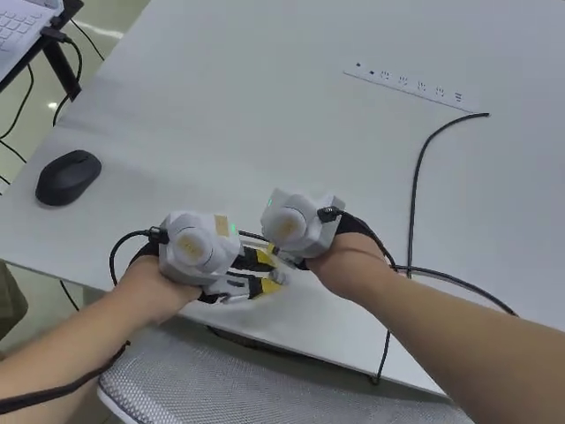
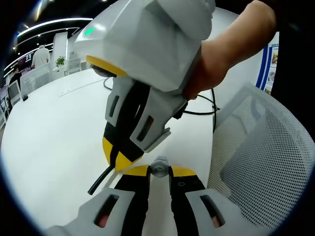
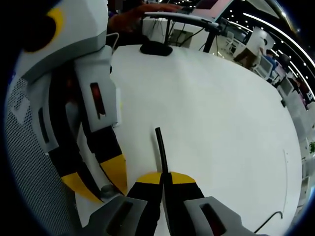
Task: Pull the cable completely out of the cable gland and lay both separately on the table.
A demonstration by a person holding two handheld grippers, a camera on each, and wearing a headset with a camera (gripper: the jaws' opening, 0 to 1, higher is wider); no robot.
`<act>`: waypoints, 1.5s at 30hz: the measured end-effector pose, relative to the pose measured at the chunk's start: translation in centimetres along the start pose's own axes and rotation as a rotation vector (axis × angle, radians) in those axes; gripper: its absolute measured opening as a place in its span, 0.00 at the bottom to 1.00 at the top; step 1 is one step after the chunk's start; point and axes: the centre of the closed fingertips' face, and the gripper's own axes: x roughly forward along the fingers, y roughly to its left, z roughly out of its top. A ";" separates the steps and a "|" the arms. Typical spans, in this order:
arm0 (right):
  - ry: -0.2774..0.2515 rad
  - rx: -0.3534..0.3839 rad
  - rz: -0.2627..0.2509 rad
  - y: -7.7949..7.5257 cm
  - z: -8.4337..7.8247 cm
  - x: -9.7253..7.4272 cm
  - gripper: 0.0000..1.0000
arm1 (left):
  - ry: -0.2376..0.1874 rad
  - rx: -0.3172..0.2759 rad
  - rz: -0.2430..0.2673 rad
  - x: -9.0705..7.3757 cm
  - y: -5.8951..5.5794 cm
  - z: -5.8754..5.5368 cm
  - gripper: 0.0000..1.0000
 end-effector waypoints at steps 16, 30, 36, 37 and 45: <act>-0.036 0.058 0.006 -0.6 0.1 0.2 0.00 | 0.030 0.002 0.016 0.2 0.1 -1.7 0.16; -0.025 0.083 0.013 -0.7 -0.4 0.0 0.06 | 0.090 -0.006 0.010 0.6 -0.2 -2.6 0.16; -0.060 0.113 -0.016 -1.6 -0.4 -1.7 0.15 | 0.099 -0.014 0.014 0.5 -0.3 -2.6 0.19; -0.065 0.118 -0.018 -1.7 -0.5 -2.0 0.17 | 0.100 -0.014 0.017 0.5 -0.2 -2.6 0.20; -0.154 0.169 -0.027 -2.4 -0.1 -5.7 0.25 | 0.075 -0.048 0.043 -0.1 0.1 -1.8 0.27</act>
